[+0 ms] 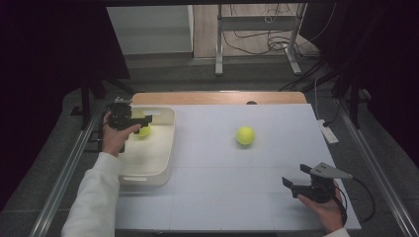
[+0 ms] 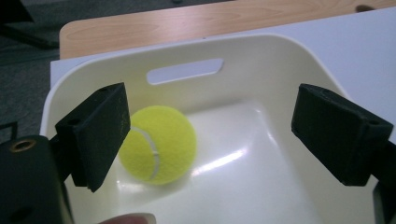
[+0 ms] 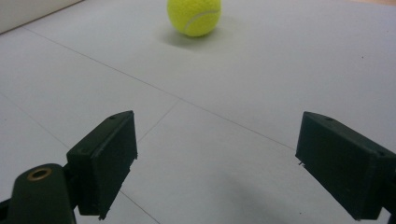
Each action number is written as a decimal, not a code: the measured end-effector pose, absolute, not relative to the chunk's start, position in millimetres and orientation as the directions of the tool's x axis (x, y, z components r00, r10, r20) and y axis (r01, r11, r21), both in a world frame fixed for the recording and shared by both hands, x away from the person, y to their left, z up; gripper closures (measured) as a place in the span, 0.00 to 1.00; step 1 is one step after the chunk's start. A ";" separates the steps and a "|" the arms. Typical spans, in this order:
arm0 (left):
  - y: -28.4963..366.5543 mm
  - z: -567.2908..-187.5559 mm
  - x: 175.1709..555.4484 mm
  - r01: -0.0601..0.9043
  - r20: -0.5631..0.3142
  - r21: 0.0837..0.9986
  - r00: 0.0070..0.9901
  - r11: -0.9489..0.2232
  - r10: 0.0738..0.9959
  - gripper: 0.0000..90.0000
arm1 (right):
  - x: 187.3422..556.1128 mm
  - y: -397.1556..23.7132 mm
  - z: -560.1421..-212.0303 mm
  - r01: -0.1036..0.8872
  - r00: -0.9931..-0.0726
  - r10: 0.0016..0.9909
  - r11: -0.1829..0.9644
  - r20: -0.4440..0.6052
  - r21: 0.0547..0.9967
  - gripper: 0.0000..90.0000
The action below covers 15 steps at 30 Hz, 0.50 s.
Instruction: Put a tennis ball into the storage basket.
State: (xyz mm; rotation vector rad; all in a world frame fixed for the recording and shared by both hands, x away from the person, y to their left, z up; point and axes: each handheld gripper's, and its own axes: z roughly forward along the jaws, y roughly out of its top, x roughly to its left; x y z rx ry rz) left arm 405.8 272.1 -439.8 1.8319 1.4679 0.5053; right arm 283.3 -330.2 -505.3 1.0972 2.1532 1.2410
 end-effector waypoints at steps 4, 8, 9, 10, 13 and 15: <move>269.9 -436.4 398.6 0.652 -0.147 0.752 0.308 -0.096 0.940 0.15 | 283.0 -329.6 -505.1 0.423 -0.599 0.800 0.292 0.023 0.858 0.14; 266.6 -432.9 387.9 0.635 -0.167 0.766 0.352 -0.104 0.921 0.16 | 283.2 -329.7 -505.2 0.424 -0.598 0.801 0.292 0.023 0.857 0.14; 265.5 -432.0 385.2 0.631 -0.169 0.768 0.362 -0.108 0.917 0.16 | 283.3 -329.7 -505.2 0.424 -0.598 0.801 0.292 0.023 0.857 0.14; 264.1 -430.9 381.9 0.624 -0.165 0.773 0.370 -0.113 0.914 0.16 | 283.5 -329.8 -505.3 0.423 -0.598 0.801 0.293 0.022 0.857 0.14; 261.1 -428.3 376.8 0.609 -0.164 0.784 0.391 -0.121 0.906 0.16 | 283.9 -329.7 -505.4 0.424 -0.598 0.801 0.289 0.026 0.858 0.14; 259.2 -426.4 374.0 0.600 -0.165 0.791 0.402 -0.122 0.901 0.16 | 283.8 -329.6 -505.3 0.424 -0.598 0.801 0.289 0.025 0.858 0.14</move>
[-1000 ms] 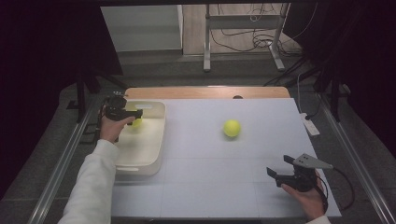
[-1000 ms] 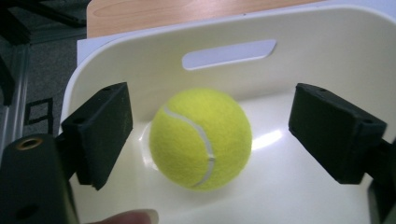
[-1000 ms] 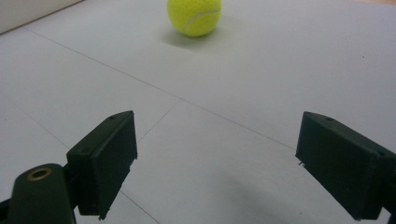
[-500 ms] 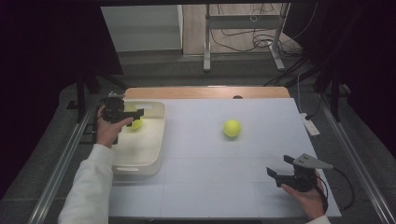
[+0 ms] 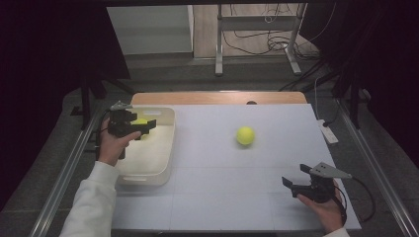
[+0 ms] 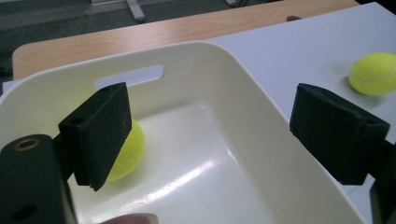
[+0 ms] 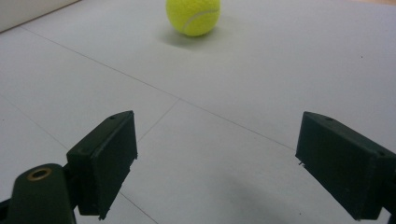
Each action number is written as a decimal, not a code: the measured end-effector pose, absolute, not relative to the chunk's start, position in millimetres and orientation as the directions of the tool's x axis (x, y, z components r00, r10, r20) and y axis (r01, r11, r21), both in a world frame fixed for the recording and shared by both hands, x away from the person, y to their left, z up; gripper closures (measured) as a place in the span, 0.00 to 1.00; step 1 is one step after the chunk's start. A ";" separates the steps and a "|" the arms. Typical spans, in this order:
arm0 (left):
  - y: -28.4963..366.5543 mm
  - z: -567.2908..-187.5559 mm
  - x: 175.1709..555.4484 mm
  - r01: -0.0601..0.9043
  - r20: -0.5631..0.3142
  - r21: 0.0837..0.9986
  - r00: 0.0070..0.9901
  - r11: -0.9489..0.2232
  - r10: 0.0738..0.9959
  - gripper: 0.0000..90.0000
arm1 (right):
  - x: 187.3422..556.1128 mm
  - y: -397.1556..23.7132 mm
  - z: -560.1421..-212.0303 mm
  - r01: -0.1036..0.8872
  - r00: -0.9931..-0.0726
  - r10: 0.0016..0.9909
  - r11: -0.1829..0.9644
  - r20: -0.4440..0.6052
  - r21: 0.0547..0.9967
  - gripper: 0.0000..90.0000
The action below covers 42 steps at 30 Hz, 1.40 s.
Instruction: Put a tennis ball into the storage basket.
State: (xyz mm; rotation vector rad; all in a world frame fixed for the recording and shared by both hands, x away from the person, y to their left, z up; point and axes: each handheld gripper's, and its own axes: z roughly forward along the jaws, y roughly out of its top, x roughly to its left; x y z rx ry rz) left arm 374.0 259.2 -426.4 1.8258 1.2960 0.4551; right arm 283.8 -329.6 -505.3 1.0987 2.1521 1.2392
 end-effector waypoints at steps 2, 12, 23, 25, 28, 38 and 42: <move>257.0 -424.4 370.9 0.591 -0.165 0.797 0.416 -0.128 0.894 0.16 | 283.5 -329.5 -505.2 0.423 -0.598 0.801 0.291 0.023 0.858 0.14; 245.7 -424.3 347.5 0.553 -0.177 0.820 0.488 -0.146 0.854 0.16 | 283.5 -329.9 -505.2 0.423 -0.598 0.802 0.293 0.021 0.857 0.14; 228.6 -430.0 333.6 0.531 -0.167 0.828 0.543 -0.183 0.823 0.16 | 283.5 -330.4 -504.7 0.423 -0.597 0.802 0.291 0.022 0.858 0.14; 226.6 -431.1 332.8 0.532 -0.162 0.825 0.547 -0.192 0.821 0.16 | 283.4 -330.5 -504.6 0.423 -0.597 0.802 0.290 0.023 0.859 0.14; 221.8 -432.9 331.0 0.526 -0.155 0.826 0.556 -0.202 0.816 0.16 | 283.2 -330.4 -505.0 0.424 -0.597 0.802 0.290 0.024 0.858 0.14; 212.0 -437.1 327.8 0.518 -0.158 0.828 0.580 -0.213 0.799 0.16 | 282.5 -331.4 -505.3 0.422 -0.599 0.800 0.287 0.027 0.860 0.14; 209.9 -436.7 325.8 0.513 -0.164 0.832 0.591 -0.211 0.790 0.15 | 282.5 -331.3 -505.5 0.423 -0.600 0.799 0.289 0.026 0.859 0.14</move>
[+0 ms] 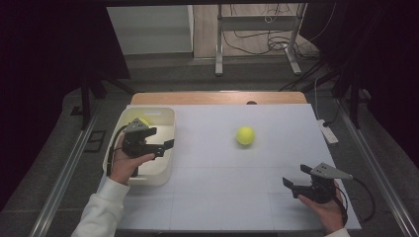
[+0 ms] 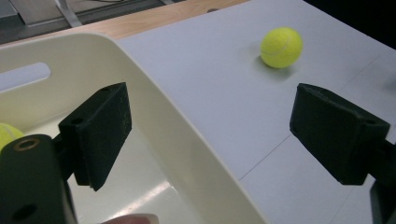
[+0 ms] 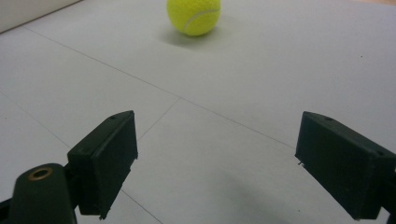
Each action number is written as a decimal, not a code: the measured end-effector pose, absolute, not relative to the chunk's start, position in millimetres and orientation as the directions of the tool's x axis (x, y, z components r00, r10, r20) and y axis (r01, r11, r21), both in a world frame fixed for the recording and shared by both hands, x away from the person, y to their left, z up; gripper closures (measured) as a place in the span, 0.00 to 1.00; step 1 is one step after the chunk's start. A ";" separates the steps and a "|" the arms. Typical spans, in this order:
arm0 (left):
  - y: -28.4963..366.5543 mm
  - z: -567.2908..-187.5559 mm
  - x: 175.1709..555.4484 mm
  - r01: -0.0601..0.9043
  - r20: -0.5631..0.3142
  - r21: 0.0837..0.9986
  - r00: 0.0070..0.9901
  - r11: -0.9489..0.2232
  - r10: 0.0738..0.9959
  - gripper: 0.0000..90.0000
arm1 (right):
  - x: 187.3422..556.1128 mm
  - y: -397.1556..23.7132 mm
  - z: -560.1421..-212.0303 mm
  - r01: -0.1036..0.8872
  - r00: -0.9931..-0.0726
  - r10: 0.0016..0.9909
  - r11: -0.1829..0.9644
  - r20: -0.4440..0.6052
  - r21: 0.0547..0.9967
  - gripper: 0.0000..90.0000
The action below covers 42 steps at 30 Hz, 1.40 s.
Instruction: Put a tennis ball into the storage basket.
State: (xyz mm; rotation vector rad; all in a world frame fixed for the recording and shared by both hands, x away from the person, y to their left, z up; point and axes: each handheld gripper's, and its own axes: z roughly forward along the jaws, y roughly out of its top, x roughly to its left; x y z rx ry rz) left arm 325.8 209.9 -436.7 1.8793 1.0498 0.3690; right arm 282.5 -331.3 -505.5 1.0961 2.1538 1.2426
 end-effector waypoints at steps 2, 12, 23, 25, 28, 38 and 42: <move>209.3 -436.4 325.2 0.512 -0.163 0.832 0.592 -0.213 0.790 0.15 | 282.4 -331.2 -505.5 0.423 -0.601 0.799 0.289 0.027 0.859 0.14; 194.0 -435.8 320.8 0.501 -0.168 0.836 0.622 -0.223 0.765 0.16 | 282.2 -330.8 -505.5 0.422 -0.603 0.797 0.293 0.024 0.858 0.14; 172.0 -437.0 320.1 0.497 -0.165 0.829 0.654 -0.255 0.739 0.15 | 281.9 -329.6 -505.8 0.425 -0.602 0.798 0.301 0.018 0.854 0.14; 168.1 -438.6 321.6 0.501 -0.166 0.825 0.655 -0.260 0.737 0.15 | 282.0 -329.9 -505.8 0.423 -0.602 0.798 0.300 0.018 0.855 0.14; 164.8 -440.0 323.5 0.505 -0.168 0.822 0.656 -0.262 0.736 0.16 | 282.3 -330.4 -506.0 0.423 -0.604 0.797 0.296 0.023 0.856 0.14; 148.3 -444.5 326.8 0.510 -0.167 0.812 0.670 -0.285 0.723 0.16 | 281.7 -330.2 -505.5 0.421 -0.603 0.797 0.295 0.022 0.858 0.14; 140.6 -444.7 327.8 0.508 -0.164 0.809 0.679 -0.296 0.716 0.16 | 281.8 -330.2 -505.5 0.421 -0.603 0.798 0.295 0.021 0.857 0.14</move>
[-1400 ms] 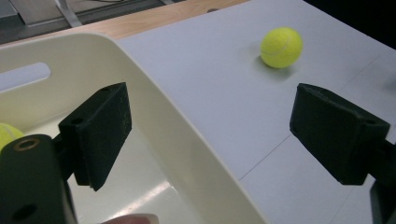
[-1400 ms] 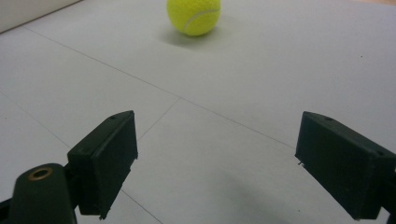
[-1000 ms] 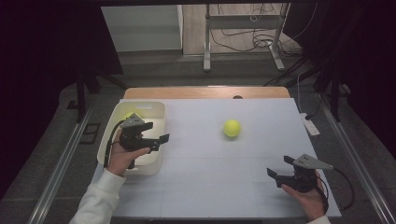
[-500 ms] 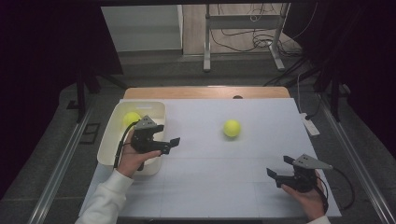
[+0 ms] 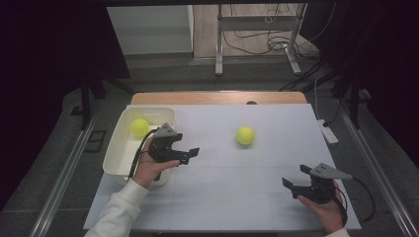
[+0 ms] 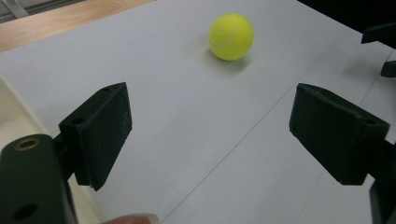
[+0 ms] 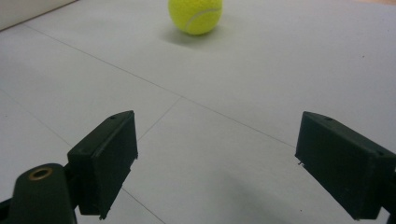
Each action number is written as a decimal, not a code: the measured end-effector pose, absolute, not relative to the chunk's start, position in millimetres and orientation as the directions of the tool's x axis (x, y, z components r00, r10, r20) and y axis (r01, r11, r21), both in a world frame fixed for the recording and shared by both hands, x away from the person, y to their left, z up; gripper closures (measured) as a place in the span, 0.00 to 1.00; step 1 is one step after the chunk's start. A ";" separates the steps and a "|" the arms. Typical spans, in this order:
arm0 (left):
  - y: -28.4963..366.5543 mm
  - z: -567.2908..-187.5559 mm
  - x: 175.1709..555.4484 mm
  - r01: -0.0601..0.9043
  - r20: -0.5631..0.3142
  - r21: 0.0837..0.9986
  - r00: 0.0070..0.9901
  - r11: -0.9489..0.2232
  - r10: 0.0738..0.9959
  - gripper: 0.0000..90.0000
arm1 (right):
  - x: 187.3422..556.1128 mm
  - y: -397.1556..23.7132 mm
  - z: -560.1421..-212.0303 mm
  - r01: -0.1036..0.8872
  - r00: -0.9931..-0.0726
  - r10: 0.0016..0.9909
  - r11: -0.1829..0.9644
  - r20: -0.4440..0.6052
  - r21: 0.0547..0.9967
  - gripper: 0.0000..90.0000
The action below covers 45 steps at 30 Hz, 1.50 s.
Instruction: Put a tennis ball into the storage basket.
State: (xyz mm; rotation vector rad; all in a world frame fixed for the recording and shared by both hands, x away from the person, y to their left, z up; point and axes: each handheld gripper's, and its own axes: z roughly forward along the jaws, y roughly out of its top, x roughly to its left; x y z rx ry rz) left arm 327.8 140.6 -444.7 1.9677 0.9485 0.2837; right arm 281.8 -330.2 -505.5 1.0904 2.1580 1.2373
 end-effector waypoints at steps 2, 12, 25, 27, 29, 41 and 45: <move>136.6 -444.9 328.0 0.505 -0.161 0.808 0.685 -0.304 0.711 0.16 | 281.9 -330.6 -505.5 0.422 -0.603 0.797 0.294 0.023 0.858 0.14; 126.9 -442.2 329.7 0.497 -0.154 0.810 0.694 -0.312 0.704 0.16 | 282.0 -331.0 -505.3 0.420 -0.605 0.796 0.290 0.027 0.860 0.14; 108.1 -441.8 340.0 0.497 -0.154 0.805 0.702 -0.324 0.695 0.16 | 282.6 -330.6 -505.4 0.421 -0.606 0.795 0.289 0.029 0.859 0.14; 104.6 -441.8 341.9 0.497 -0.152 0.803 0.705 -0.329 0.693 0.16 | 282.6 -330.5 -505.4 0.421 -0.606 0.795 0.290 0.029 0.859 0.14; 102.1 -441.8 344.0 0.499 -0.153 0.800 0.705 -0.332 0.692 0.16 | 282.6 -330.5 -505.4 0.421 -0.607 0.794 0.290 0.029 0.859 0.14; 93.9 -442.6 353.7 0.508 -0.153 0.793 0.701 -0.337 0.696 0.16 | 282.7 -330.4 -505.5 0.423 -0.606 0.794 0.289 0.031 0.859 0.14; 90.1 -442.7 357.2 0.510 -0.152 0.789 0.704 -0.344 0.694 0.16 | 282.7 -330.4 -505.5 0.423 -0.607 0.794 0.289 0.032 0.859 0.14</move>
